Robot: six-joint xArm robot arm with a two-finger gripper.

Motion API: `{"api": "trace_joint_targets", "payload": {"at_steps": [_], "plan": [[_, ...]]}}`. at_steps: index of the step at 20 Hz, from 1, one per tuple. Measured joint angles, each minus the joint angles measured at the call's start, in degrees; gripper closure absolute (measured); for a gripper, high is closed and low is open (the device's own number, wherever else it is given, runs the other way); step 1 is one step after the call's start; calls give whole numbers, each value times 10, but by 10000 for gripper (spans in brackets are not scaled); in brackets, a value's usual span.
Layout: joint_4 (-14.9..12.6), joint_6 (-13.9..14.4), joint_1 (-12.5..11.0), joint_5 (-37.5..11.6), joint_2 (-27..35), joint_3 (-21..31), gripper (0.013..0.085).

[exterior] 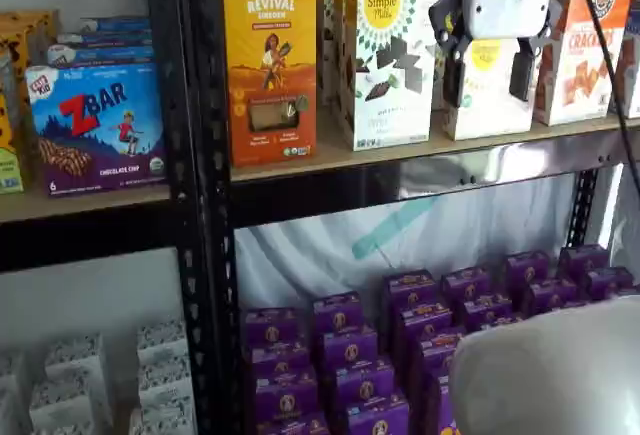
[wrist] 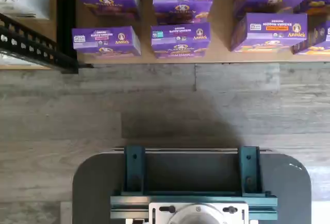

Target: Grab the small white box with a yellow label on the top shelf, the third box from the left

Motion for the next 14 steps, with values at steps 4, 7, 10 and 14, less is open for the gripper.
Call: {"api": "trace_joint_targets", "payload": {"at_steps": [4, 7, 10, 14], "plan": [[0, 0, -1, 8, 5, -3, 130], [0, -1, -1, 7, 4, -2, 130], [-16, -5, 1, -11, -1, 6, 130], [-29, -44, -35, -49, 4, 15, 130]]}}
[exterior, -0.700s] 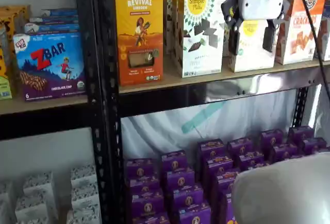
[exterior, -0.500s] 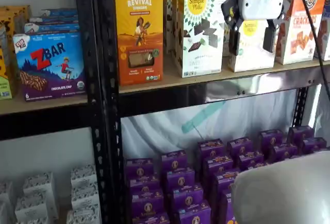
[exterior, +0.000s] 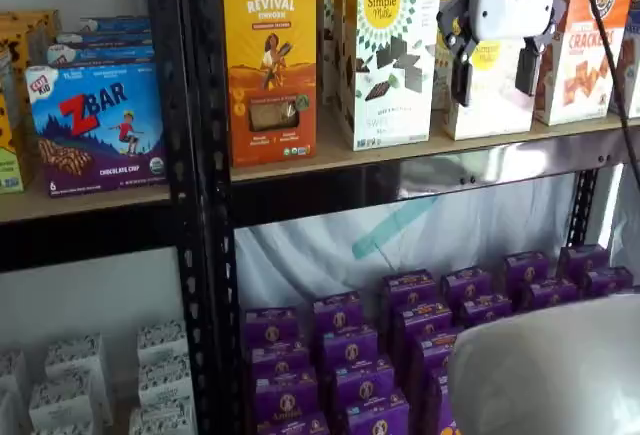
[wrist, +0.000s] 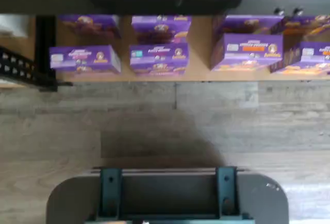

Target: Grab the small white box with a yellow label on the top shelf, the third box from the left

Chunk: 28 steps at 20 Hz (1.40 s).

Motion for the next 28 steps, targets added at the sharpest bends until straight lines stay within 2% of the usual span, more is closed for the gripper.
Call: {"api": "trace_joint_targets", "payload": {"at_steps": [5, 8, 11, 18, 28], "plan": [[13, -73, -78, -64, 26, 0, 130], [19, -102, -109, -93, 50, -10, 130], [20, -118, -124, -117, 73, -22, 130], [19, -138, -145, -161, 123, -48, 130], [36, -174, -182, -176, 175, -84, 130]]}}
